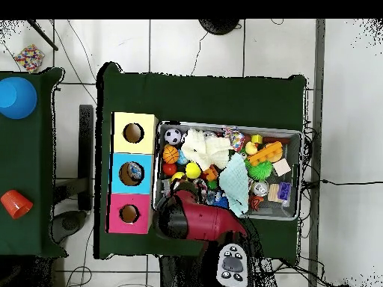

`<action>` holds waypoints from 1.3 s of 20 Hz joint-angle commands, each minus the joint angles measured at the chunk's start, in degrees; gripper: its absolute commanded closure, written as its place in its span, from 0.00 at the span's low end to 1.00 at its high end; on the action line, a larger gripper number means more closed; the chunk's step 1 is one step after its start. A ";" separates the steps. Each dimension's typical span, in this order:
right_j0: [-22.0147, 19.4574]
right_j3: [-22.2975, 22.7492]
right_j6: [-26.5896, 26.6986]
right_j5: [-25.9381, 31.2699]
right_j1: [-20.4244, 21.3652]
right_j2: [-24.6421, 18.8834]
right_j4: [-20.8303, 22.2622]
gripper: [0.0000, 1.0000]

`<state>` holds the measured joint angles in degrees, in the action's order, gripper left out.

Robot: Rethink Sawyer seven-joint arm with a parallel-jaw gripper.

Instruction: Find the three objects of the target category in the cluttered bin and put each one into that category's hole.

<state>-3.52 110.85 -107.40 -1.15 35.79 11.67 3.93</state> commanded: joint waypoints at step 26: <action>-19.16 -4.46 -7.23 -0.65 0.82 -20.00 -3.79 0.00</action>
<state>-20.41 108.71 -107.40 -3.34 37.13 3.26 -1.19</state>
